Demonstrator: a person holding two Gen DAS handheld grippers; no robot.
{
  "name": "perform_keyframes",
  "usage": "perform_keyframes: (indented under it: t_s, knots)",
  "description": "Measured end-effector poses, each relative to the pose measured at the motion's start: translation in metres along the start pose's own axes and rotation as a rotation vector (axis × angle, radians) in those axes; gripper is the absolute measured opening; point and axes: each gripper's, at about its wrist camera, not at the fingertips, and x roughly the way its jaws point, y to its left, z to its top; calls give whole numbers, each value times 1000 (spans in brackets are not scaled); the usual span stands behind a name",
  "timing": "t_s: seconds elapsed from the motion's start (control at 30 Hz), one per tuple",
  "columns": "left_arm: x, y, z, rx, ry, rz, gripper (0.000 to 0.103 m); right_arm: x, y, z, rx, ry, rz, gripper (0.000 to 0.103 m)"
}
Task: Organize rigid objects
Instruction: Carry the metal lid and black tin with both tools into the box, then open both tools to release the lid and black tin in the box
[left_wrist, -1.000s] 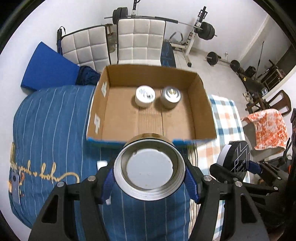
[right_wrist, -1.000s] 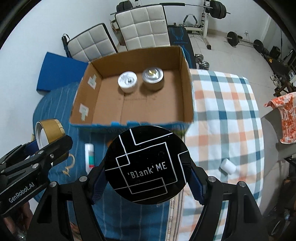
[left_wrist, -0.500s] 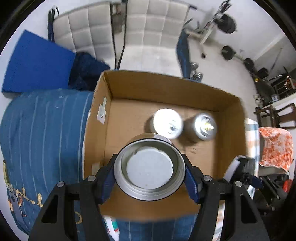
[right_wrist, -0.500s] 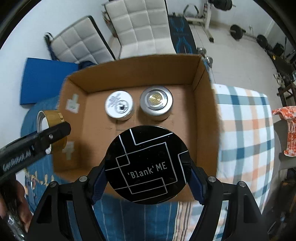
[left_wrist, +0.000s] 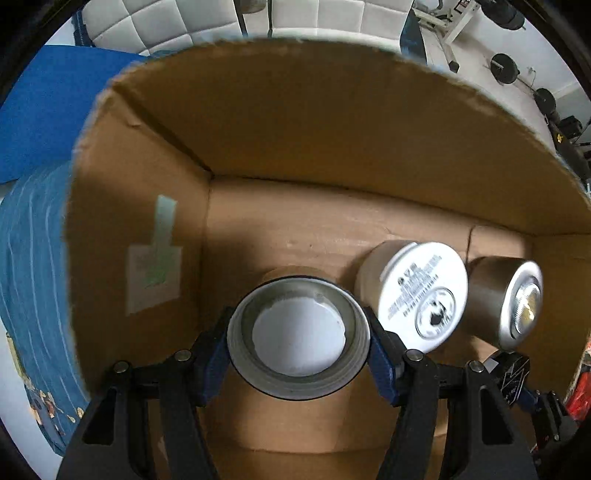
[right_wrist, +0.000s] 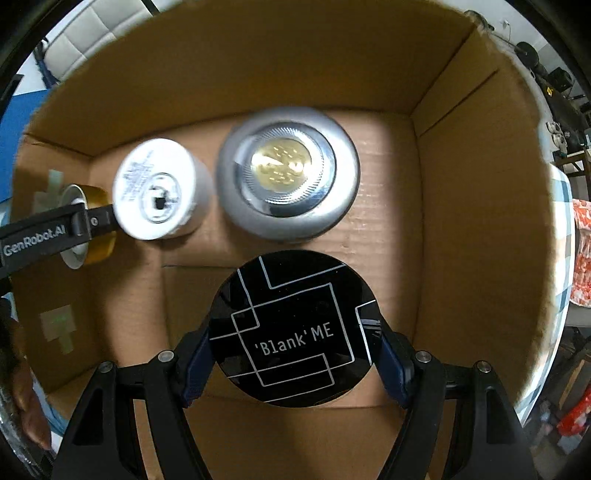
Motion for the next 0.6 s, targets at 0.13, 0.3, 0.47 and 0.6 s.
perform_keyframes:
  t_s: [0.13, 0.3, 0.47, 0.6]
  knots:
    - [11, 0, 3, 2, 17, -3, 62, 17, -3, 6, 8, 42, -9, 77]
    - [21, -2, 3, 18, 42, -5, 62, 32, -2, 12, 2, 58, -38, 77]
    - [22, -5, 2, 29, 35, 17, 62, 36, 3, 12, -14, 78, -50, 78]
    - [21, -5, -5, 42, 67, 5, 63, 36, 7, 17, -25, 91, -44, 79]
